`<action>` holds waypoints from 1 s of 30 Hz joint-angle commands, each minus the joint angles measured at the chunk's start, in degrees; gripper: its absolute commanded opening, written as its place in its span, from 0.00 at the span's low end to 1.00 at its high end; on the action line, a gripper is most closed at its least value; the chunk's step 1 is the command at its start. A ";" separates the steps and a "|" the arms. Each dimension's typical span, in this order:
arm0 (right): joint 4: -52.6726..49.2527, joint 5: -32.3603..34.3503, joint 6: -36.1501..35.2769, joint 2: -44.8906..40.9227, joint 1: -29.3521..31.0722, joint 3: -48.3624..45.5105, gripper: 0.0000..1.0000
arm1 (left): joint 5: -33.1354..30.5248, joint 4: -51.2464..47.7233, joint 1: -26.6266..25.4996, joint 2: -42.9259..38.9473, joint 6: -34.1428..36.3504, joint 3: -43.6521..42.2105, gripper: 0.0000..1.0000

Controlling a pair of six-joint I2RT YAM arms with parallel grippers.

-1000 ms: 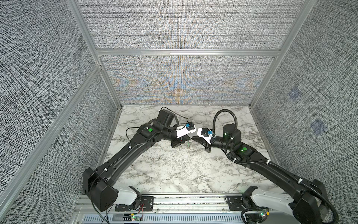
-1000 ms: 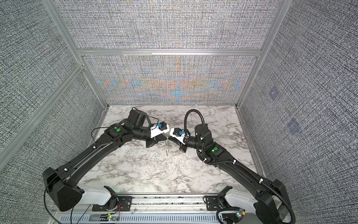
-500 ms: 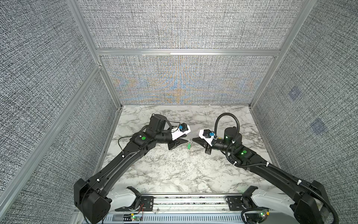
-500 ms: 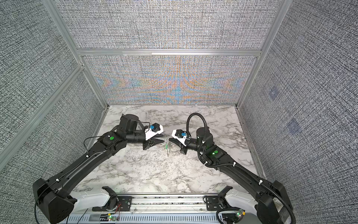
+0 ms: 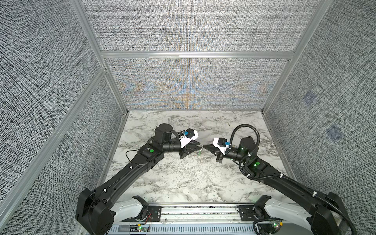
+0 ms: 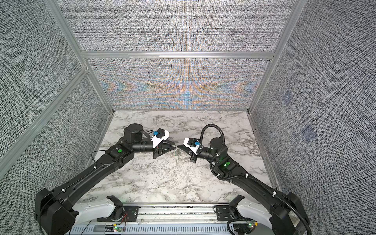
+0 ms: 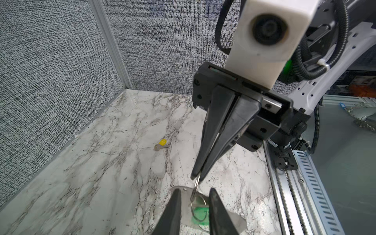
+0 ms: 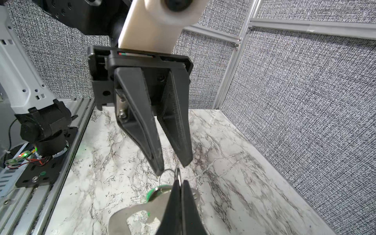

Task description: Remove the keys from the keyring

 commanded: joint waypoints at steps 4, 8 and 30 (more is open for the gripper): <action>5.84 -1.26 1.31 -0.41 -0.01 -0.57 0.00 | 1.83 3.49 0.04 0.39 -1.81 -0.70 0.24; 6.59 -1.35 1.39 -0.32 0.02 -0.66 0.00 | 1.98 3.37 0.04 0.69 -1.60 -0.62 0.20; 2.67 2.57 -0.68 -0.39 -0.01 0.12 0.26 | -1.54 -9.81 0.04 2.61 6.52 6.44 0.00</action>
